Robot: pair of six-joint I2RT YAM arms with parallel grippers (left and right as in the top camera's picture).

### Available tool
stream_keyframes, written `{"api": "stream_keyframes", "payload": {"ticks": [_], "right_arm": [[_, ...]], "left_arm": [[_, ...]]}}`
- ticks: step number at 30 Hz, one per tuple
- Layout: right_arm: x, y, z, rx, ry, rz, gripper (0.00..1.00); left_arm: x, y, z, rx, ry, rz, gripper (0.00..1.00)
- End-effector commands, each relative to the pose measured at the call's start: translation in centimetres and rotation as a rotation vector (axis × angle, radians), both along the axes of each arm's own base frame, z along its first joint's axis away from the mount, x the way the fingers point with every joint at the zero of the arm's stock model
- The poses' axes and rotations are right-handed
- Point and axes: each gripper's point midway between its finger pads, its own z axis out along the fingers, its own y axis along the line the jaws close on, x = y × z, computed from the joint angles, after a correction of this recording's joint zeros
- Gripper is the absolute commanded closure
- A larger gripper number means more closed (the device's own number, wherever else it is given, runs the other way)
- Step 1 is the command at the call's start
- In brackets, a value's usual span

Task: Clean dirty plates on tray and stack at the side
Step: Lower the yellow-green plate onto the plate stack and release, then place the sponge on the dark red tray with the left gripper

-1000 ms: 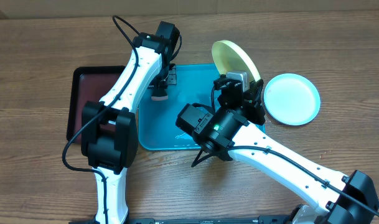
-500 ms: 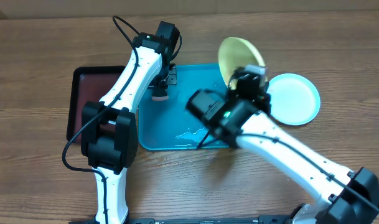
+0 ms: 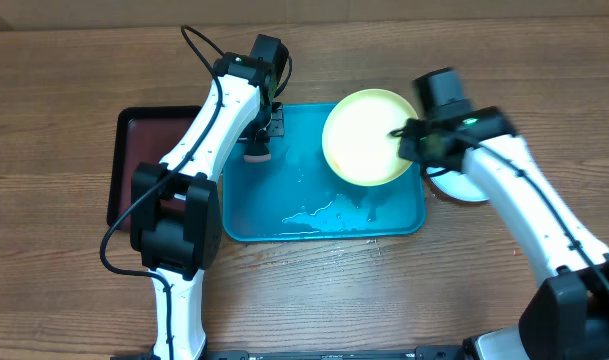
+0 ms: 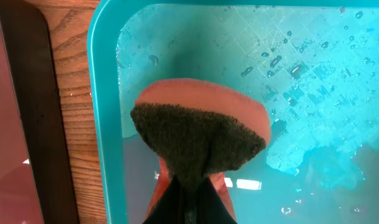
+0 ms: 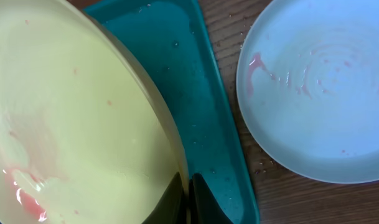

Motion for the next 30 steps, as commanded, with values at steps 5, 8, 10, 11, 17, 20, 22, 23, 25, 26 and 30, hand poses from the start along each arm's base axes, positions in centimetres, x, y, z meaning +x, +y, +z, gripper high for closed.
{"api": "stream_keyframes", "payload": {"ticks": [5, 8, 10, 11, 17, 20, 22, 23, 25, 26, 30], "right_arm": [[0.3, -8.2, 0.5, 0.169, 0.021, -0.241, 0.96], [-0.5, -13.3, -0.4, 0.087, 0.033, -0.412, 0.96], [-1.6, -16.0, -1.5, 0.034, 0.053, -0.515, 0.96], [-2.1, -16.9, -2.1, 0.019, 0.061, -0.540, 0.96], [-4.3, -19.5, -5.5, 0.015, 0.090, -0.630, 0.96], [-4.4, -19.6, -6.6, 0.022, 0.078, -0.645, 0.91], [-4.2, -19.4, -6.8, 0.030, 0.070, -0.640, 0.88], [-4.1, -19.2, -6.8, 0.037, 0.067, -0.633, 0.88], [-3.7, -18.7, -6.7, 0.050, 0.058, -0.610, 0.87], [-3.6, -18.4, -6.7, 0.054, 0.056, -0.589, 0.86], [-3.2, -16.3, -6.7, 0.106, 0.062, -0.485, 0.79]], "left_arm": [[-0.2, -0.1, -0.4, -0.010, 0.013, 0.013, 0.96], [-0.2, -0.2, -0.5, -0.019, 0.017, 0.012, 0.96], [-0.3, -0.5, -0.5, -0.031, 0.020, 0.011, 0.96], [-0.3, -0.5, -0.5, -0.031, 0.020, 0.010, 0.96], [-0.2, -0.4, -0.5, -0.030, 0.019, 0.006, 0.96], [-0.1, -0.4, -0.3, -0.030, 0.017, -0.004, 0.96], [-0.1, -0.3, 0.3, -0.028, 0.018, -0.010, 0.96], [0.0, -0.2, 0.8, -0.028, 0.017, -0.014, 0.96], [0.2, 0.1, 2.6, -0.029, 0.006, -0.016, 0.96], [0.3, 0.4, 3.8, -0.031, -0.004, -0.014, 0.96], [0.7, 1.7, 9.2, -0.040, -0.065, -0.008, 0.96]]}}
